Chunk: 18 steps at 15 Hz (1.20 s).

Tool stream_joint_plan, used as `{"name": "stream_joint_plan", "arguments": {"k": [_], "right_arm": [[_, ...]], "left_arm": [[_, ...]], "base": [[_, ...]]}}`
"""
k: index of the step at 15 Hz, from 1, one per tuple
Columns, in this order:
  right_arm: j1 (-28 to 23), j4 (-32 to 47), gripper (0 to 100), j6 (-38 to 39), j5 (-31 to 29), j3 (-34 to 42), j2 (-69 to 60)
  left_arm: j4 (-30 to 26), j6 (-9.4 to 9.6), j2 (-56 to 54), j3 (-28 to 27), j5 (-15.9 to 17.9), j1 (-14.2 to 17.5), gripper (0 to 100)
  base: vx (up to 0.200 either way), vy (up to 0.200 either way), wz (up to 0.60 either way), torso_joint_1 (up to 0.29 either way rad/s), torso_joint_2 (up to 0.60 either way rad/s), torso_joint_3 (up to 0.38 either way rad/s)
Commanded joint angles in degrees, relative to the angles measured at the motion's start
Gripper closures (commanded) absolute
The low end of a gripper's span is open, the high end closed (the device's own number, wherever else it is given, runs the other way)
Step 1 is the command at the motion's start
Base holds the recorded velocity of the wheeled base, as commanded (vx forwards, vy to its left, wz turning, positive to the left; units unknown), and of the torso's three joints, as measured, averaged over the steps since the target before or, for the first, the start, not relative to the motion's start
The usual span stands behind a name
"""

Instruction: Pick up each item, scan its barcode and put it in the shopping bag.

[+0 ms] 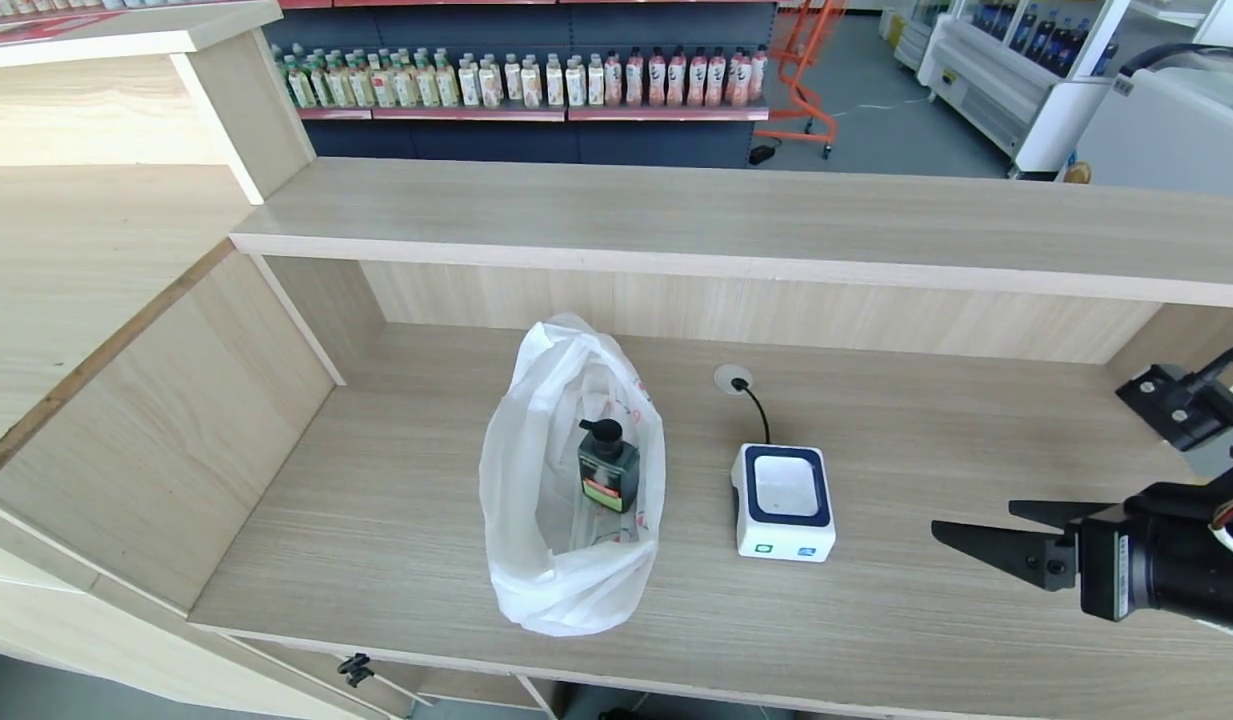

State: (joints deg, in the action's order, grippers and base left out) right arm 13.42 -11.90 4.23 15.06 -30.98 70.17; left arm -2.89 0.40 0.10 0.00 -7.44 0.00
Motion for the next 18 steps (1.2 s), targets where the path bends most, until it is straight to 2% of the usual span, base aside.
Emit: {"name": "stream_joint_plan", "arguments": {"k": [1, 2, 5, 9, 18], "right_arm": [[0.0, 0.0, 0, 0.0, 0.1, 0.1, 0.5], [0.0, 0.0, 0, 0.1, 0.1, 0.0, 0.6], [0.0, 0.0, 0, 0.1, -0.1, 0.3, 0.7], [-0.5, 0.0, 0, 0.3, -4.6, 2.0, 0.8], [-0.5, -0.1, 0, 0.3, -5.0, 3.5, 0.1]], "left_arm": [[0.0, -0.05, 0.0, 0.0, 0.0, 0.0, 0], [0.0, 0.04, 0.0, 0.0, 0.0, 0.0, 0], [0.0, 0.04, 0.0, 0.0, 0.0, 0.0, 0], [0.0, 0.04, 0.1, 0.0, 0.0, 0.0, 0], [0.0, 0.04, 0.1, 0.0, 0.0, 0.0, 0]], "base": [[-0.2, 0.0, 0.0, 0.027, 0.01, -0.012], [-0.2, 0.0, 0.0, -0.002, 0.01, -0.002], [0.0, 0.0, 0.0, 0.0, 0.0, 0.0], [0.0, -0.2, 0.0, 0.001, 0.0, 0.004], [0.0, -0.2, 0.0, 0.004, 0.0, 0.002]]}}
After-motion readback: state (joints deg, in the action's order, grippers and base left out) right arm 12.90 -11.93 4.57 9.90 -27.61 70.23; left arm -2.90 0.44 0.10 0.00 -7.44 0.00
